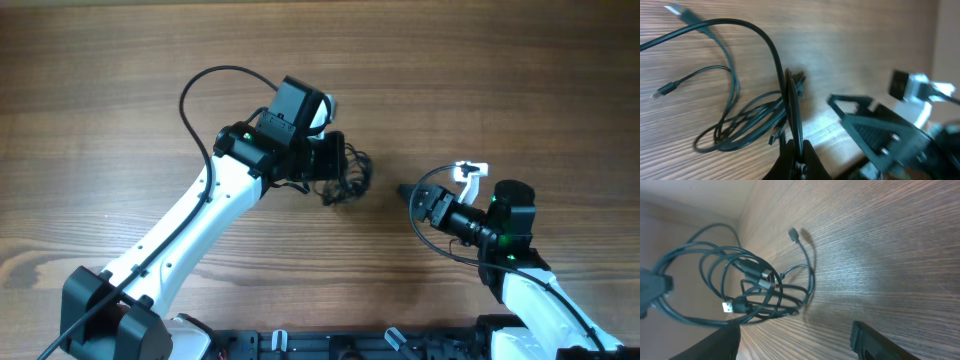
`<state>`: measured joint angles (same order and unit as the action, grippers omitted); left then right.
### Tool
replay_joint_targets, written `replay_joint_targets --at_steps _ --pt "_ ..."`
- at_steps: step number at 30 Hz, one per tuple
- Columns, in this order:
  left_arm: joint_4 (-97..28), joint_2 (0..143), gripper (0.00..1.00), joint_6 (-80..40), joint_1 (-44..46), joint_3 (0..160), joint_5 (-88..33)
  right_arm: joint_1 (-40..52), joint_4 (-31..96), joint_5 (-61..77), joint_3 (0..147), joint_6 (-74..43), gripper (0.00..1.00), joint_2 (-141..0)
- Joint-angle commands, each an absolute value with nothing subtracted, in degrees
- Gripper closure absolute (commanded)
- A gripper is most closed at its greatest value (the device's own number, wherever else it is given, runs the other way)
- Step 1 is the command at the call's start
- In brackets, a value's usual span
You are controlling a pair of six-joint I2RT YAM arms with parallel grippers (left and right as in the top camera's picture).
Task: Untangle cables
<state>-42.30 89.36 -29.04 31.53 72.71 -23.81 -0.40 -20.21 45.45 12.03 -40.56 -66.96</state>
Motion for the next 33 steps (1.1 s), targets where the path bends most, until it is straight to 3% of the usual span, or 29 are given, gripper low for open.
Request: replay_joint_targets --at_steps 1,12,20,33 --pt "-41.41 89.34 0.96 -24.4 31.51 73.19 -31.94 0.69 -20.53 46.96 11.99 -37.28 0.28 -67.57" --pt "-38.52 89.32 0.96 -34.06 27.46 73.19 -37.23 7.03 -19.03 44.73 11.99 -34.48 0.25 -67.57" --pt "-39.22 89.32 0.96 -35.05 25.28 73.19 -47.35 8.08 -21.1 38.39 11.99 -34.52 0.21 -67.57" --pt "-39.42 89.32 0.96 -55.44 25.5 73.19 -41.04 8.1 -22.02 40.29 11.99 -34.68 0.22 -67.57"
